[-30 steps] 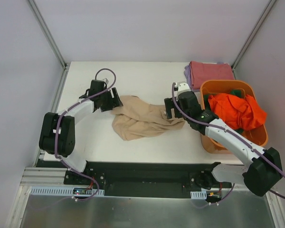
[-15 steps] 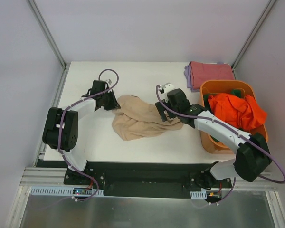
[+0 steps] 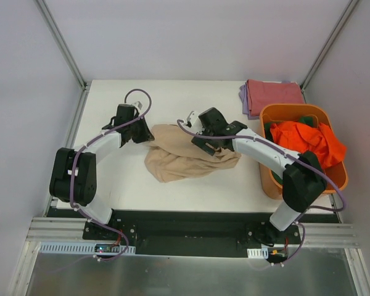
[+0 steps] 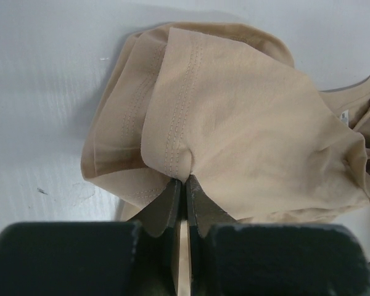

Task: Fold and stack the t-shirts
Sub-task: Flatten out the tshirt

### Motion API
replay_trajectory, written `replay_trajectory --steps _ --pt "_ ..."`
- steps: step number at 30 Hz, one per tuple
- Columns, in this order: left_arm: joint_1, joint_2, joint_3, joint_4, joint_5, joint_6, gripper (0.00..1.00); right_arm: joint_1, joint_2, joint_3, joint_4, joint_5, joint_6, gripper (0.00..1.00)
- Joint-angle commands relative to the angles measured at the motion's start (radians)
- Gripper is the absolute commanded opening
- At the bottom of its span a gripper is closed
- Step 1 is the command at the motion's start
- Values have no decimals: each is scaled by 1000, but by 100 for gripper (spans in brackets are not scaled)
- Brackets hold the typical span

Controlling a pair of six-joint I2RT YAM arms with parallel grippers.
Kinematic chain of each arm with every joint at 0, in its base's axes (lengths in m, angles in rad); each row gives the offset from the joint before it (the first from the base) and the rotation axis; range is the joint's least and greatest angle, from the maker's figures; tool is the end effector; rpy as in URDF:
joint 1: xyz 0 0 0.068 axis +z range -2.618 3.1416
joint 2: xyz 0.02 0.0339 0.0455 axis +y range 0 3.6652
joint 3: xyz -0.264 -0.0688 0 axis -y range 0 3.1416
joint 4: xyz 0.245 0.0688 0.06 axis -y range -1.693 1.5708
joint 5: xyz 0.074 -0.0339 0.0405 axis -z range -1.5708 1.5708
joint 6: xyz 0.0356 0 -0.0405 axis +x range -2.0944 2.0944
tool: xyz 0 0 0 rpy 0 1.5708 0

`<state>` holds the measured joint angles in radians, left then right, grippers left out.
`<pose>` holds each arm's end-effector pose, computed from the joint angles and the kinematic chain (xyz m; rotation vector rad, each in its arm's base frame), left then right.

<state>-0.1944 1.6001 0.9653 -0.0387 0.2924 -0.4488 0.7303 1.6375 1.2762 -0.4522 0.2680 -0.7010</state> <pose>0.3366 -0.0767 0.2130 -0.1296 2.2939 -0.6689 0.2763 0.2347 0.2677 -1.4558 1.8677 -0.3050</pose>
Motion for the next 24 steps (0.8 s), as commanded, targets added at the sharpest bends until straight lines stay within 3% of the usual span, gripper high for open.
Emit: replay_trajectory --steps 1,4,7,9,15,17,24 --pt "7 -51 -14 -10 -48 16 0 -26 67 63 -103 24 -26 86" --pt "7 -58 -14 -10 -59 16 0 -45 96 78 -137 -15 7 71" --pt "7 -66 -13 -12 -67 19 0 -51 91 71 -128 38 49 30" --pt "7 -78 -7 -18 -76 19 0 -52 68 69 -99 123 89 20" --pt "7 -231 0 -36 -145 28 0 -81 -95 92 -51 353 325 5" --pt "7 -307 7 -50 -189 33 0 -86 -180 74 -28 362 365 1" --pt "7 -601 58 -49 -335 36 0 -86 -490 35 95 301 440 1"
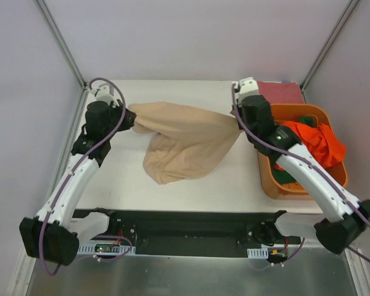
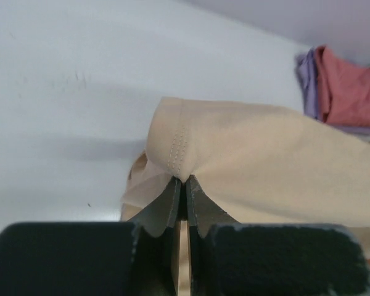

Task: Fold and stack the t-shirts
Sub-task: Flatten out the tshirt

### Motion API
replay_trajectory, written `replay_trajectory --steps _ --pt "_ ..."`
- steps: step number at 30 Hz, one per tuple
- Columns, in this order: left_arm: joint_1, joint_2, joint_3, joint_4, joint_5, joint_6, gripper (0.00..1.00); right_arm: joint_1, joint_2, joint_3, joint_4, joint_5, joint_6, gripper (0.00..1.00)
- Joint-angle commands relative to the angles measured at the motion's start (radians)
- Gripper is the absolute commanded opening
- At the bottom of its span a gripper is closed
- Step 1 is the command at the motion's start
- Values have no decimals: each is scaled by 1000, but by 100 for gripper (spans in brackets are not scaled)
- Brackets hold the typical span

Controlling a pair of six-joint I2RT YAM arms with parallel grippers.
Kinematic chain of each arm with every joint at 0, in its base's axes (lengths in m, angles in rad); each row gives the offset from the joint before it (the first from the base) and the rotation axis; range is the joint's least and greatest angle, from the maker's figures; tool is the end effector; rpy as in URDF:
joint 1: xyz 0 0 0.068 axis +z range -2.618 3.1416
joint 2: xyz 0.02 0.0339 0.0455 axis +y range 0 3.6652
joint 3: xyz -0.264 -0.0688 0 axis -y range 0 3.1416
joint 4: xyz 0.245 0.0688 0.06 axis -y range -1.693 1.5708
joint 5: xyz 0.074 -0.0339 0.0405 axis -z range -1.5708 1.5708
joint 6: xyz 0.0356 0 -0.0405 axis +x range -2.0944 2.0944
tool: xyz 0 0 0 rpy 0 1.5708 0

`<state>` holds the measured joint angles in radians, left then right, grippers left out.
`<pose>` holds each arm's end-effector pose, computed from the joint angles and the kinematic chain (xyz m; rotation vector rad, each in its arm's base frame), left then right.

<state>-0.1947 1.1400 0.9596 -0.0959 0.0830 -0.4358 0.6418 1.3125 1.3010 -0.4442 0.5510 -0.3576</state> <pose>0.2613 -0.0545 0.3386 -0.1672 1.8702 -0.5139 0.2450 0.1598 0.3800 -0.6306 1.8703 -0.3723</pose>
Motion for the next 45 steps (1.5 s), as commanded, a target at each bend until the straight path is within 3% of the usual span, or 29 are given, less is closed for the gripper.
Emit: replay_trajectory --steps 1,9,18,22,24,28,31,33,36,38,40,41,42,43,44,45 --pt "8 -185 79 7 -140 28 0 1 -195 23 99 -14 104 1" --pt "6 -425 287 9 -109 86 0 6 -351 253 87 -270 163 1" --pt "6 -467 570 -18 67 124 0 7 -383 524 -4 -583 227 1" --pt "6 -436 640 -27 43 134 0 7 -362 593 5 -571 224 1" --pt "6 -410 660 -33 23 141 0 6 -322 618 10 -484 201 1" --pt "6 -324 668 -39 -76 172 0 4 -196 647 67 -280 102 1" --pt "6 -228 653 -51 -271 195 0 -16 -52 679 110 -153 39 1" --pt "8 -99 619 -59 -491 210 0 -91 90 707 122 -143 70 1" --pt "21 100 600 -65 -629 221 0 -166 305 728 134 -195 143 1" --pt "44 240 593 -67 -596 210 8 -182 445 741 159 -235 147 1" --pt "67 413 602 -77 -554 187 27 -186 590 748 197 -253 149 2" --pt "77 456 614 -87 -525 177 34 -186 653 770 199 -267 151 13" --pt "86 536 636 -128 -505 154 41 -188 721 794 191 -270 161 31" --pt "93 582 660 -175 -471 131 47 -188 776 826 174 -284 166 58" --pt "103 621 683 -209 -441 108 60 -191 830 857 150 -296 166 80" --pt "109 645 683 -218 -409 86 76 -189 873 898 121 -304 167 91"
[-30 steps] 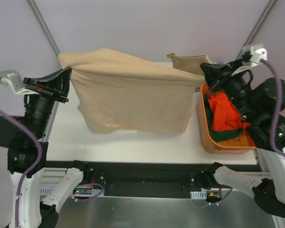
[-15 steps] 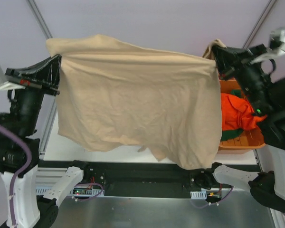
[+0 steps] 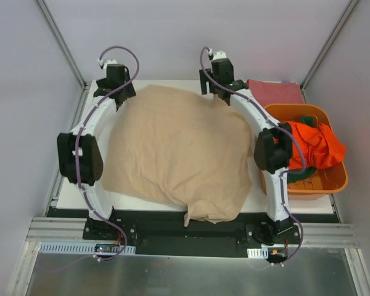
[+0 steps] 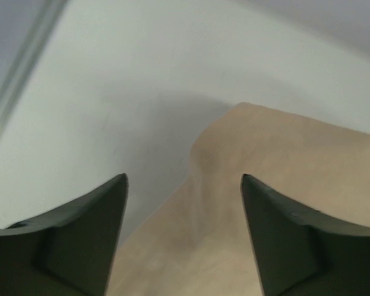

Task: Fold and stack the t-shirts
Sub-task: Flatten out the tshirt

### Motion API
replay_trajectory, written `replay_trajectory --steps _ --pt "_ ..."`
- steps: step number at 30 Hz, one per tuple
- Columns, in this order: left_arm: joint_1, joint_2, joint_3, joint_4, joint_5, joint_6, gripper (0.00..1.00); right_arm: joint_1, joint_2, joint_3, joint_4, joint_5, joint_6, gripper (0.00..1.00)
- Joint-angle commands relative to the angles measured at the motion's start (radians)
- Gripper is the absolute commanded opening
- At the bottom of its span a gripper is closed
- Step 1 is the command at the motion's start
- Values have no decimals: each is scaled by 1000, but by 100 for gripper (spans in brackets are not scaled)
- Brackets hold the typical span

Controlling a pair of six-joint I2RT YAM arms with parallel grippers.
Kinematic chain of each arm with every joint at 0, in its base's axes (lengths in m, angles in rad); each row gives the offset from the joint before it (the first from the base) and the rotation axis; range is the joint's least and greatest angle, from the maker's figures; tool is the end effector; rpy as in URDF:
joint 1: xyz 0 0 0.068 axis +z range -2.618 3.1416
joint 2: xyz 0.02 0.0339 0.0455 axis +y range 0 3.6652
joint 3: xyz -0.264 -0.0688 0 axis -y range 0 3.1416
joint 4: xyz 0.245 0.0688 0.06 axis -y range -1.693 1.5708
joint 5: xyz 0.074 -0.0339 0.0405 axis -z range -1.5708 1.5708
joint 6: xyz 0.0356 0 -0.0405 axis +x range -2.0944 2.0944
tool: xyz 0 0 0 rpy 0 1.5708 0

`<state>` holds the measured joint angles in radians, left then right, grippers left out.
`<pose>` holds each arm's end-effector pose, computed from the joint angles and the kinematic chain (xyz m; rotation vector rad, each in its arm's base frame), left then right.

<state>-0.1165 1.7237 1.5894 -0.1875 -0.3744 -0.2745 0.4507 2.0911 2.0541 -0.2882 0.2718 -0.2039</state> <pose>0.4114 -0.0350 0.3672 -0.3985 1.8275 0.0849 0.4551 0.2096 0.3589 -0.4286 1.8352 -0.0887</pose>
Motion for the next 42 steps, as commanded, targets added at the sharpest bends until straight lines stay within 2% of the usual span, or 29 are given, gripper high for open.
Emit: replay_trajectory --steps 1,2,5,8,12,15,19,21,23,32,36,42 --pt "35 71 43 -128 69 -89 88 0 119 161 -49 -32 12 99" --pt "37 76 26 -127 77 -107 99 0 136 167 -60 -42 9 96" --pt "38 77 -22 -127 106 -126 99 0 117 124 -60 -89 -18 96" --pt "38 41 -115 -127 176 -163 99 2 29 -3 -55 -155 -2 96" --pt "38 -27 -219 -118 336 -198 99 13 -101 -193 -92 -243 60 96" --pt "38 -53 -281 -104 507 -206 99 19 -186 -328 -170 -207 153 96" --pt "38 -62 -377 -84 545 -223 99 20 -269 -524 -224 -178 294 96" --pt "38 -47 -400 -78 555 -227 99 17 -305 -650 -169 -166 352 96" --pt "38 -24 -417 -69 566 -235 99 2 -303 -698 -137 -161 368 96" --pt "61 103 -394 -66 531 -275 99 -43 -122 -606 -189 -226 359 96" --pt "74 142 -381 -76 352 -328 99 -43 -20 -505 -213 -261 339 96" --pt "141 215 -316 -90 371 -348 99 -44 156 -240 -313 -385 252 96"
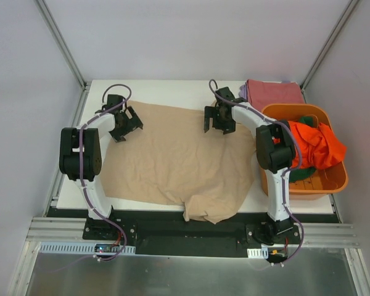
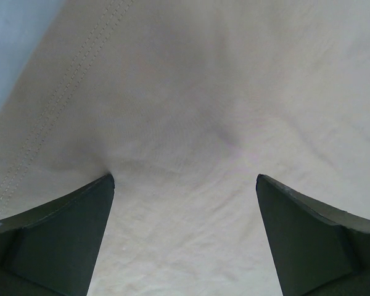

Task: Fold and stack the t-shirts
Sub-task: Flatten out the tshirt

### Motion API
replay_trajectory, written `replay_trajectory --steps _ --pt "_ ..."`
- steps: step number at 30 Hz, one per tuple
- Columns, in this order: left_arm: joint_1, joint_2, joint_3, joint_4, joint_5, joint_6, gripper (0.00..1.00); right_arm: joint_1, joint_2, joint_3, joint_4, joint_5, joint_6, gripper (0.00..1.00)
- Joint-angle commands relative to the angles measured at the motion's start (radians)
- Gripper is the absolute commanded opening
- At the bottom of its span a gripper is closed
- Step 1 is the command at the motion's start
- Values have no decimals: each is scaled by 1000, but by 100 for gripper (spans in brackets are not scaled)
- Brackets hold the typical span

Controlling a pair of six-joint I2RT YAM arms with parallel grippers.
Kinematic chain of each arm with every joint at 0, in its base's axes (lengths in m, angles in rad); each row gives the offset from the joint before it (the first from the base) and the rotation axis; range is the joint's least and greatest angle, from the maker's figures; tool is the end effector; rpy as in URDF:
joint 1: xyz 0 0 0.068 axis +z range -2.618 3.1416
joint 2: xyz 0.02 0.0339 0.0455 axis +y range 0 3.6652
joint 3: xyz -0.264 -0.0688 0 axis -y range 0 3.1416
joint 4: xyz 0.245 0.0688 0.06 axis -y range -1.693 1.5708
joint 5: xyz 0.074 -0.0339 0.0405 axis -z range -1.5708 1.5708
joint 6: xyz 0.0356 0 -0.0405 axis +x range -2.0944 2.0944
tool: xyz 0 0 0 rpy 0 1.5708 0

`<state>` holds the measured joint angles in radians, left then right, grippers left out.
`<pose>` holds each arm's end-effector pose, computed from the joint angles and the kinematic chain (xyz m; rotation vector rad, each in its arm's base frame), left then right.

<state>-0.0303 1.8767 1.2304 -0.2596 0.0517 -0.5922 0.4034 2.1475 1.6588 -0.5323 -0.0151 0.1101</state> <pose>0.3986 -0.0139 0.1794 -0.6729 2.4124 -0.3265 0.4281 0.1833 0.1793 -0.3863 2.5772 0.2057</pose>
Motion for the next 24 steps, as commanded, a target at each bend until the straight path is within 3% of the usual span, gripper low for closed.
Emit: replay_trajectory --steps 1,7,10,15,18,24 --pt "65 76 56 -23 -55 -35 99 2 136 214 -89 -117 -91 96" --pt "138 162 181 -49 0 -41 99 -15 365 603 -201 -161 -233 96" --pt "147 199 240 -58 7 -38 99 -44 471 807 -262 -295 -205 96" --pt "147 233 323 -59 46 -34 99 -71 396 702 -95 -307 -207 96" --pt "147 216 359 -59 77 -26 99 -72 365 745 -101 -275 -240 96" --pt "147 20 276 -59 47 -4 99 -63 198 656 -117 -254 -288 96"
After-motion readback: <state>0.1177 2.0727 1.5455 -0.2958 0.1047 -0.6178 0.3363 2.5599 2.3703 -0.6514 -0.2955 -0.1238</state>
